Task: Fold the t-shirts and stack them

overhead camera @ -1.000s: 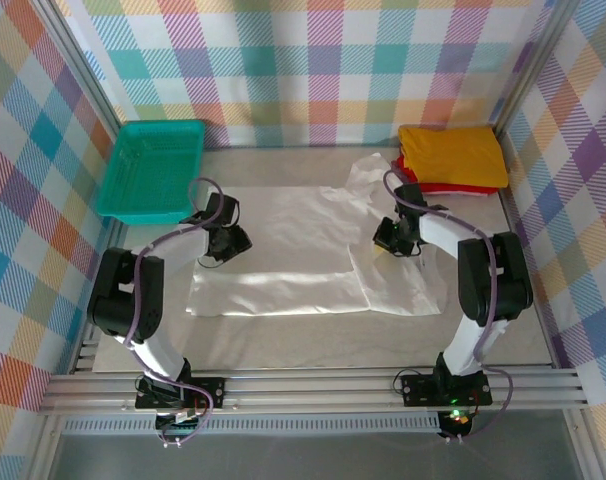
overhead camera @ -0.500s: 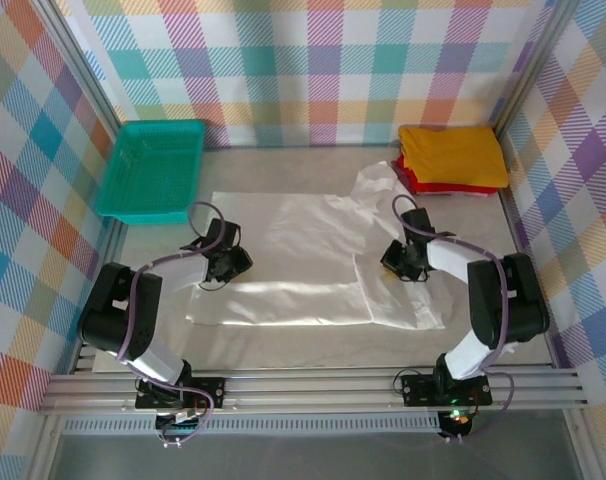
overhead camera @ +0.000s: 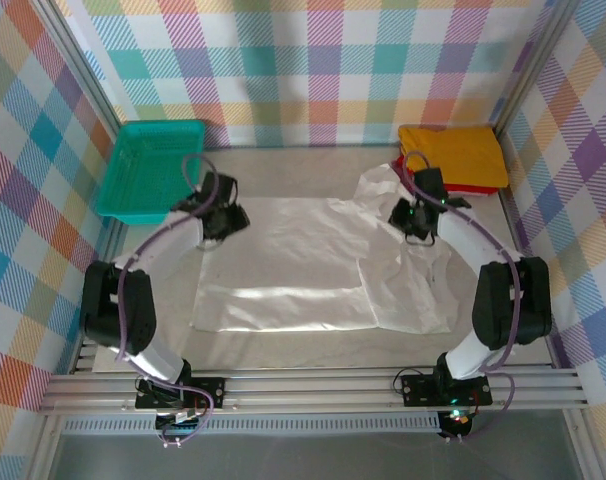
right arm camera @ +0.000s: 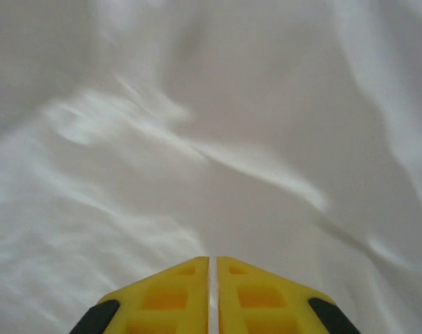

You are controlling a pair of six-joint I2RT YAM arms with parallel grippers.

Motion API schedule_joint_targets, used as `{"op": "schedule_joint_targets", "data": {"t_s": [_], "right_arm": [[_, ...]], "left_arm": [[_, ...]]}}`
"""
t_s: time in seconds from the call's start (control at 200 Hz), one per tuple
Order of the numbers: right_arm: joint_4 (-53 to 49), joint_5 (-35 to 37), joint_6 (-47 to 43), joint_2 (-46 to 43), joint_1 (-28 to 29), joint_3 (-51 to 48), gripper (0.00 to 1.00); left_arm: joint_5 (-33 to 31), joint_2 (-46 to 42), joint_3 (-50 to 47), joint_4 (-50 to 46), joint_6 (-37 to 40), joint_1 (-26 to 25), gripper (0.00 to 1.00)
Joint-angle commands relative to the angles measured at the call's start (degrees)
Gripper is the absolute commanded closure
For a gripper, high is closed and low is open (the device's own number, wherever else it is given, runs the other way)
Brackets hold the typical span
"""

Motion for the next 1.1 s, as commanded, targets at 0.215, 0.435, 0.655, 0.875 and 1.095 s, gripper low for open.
{"op": "schedule_joint_targets", "data": {"t_s": [0.215, 0.435, 0.655, 0.875, 1.095], "right_arm": [[2.58, -8.11, -4.42, 4.76, 0.3, 6.92, 0.8], [2.75, -8.42, -6.03, 3.24, 0.3, 4.73, 0.79], [3.84, -8.35, -6.72, 1.45, 0.3, 3.4, 0.78], [3.87, -8.76, -7.03, 1.46, 0.22, 3.32, 0.78], [3.92, -9.37, -6.99, 1.18, 0.19, 3.28, 0.77]], "left_arm": [[-13.09, 24.05, 28.36, -16.36, 13.89, 3.49, 0.42], [-16.39, 36.28, 42.2, -18.79, 14.45, 4.37, 0.41], [-17.32, 45.35, 54.23, -23.0, 13.62, 4.96, 0.39], [-14.12, 47.32, 54.32, -21.79, 10.45, 7.16, 0.37], [-13.0, 47.92, 53.56, -20.99, 11.34, 9.04, 0.37]]}}
